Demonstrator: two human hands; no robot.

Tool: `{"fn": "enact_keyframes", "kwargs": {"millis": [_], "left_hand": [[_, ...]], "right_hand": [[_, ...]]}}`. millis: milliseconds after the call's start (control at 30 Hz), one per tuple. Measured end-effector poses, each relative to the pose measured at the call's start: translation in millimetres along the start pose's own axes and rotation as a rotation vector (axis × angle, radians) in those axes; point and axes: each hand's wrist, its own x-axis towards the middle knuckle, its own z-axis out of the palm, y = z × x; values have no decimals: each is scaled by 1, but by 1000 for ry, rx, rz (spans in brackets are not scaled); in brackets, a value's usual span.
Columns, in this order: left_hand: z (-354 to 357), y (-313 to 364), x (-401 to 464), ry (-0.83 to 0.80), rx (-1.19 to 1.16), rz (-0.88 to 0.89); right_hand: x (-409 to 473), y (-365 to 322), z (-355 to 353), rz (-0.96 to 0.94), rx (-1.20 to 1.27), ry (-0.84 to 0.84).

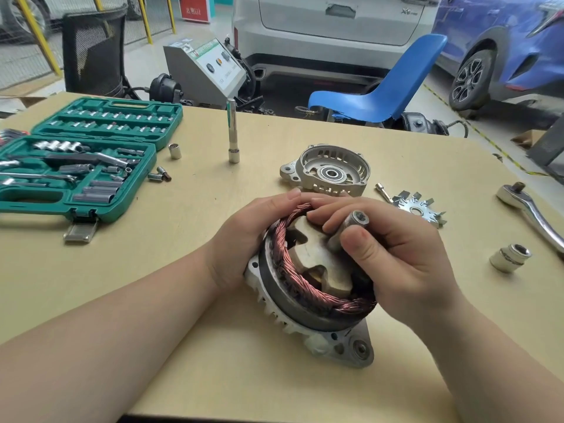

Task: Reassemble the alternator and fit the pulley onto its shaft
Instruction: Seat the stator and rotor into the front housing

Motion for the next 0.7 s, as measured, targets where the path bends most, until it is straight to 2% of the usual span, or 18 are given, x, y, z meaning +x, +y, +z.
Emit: {"fn": "enact_keyframes", "kwargs": {"millis": [167,400,500,600,700], "left_hand": [[0,-3,0,-5,-54,-1],[5,-1,0,84,55,26],[2,-3,-2,160,100,54],[-1,-3,-3,194,240,41],[1,6,3,174,533,-43]], "right_hand": [[3,1,-3,8,49,-52],[-3,5,-2,48,-9,71],[-7,-1,-2,190,28,126],[-22,-7,0,334,121,144],[-44,-5,10,549,317,257]]}}
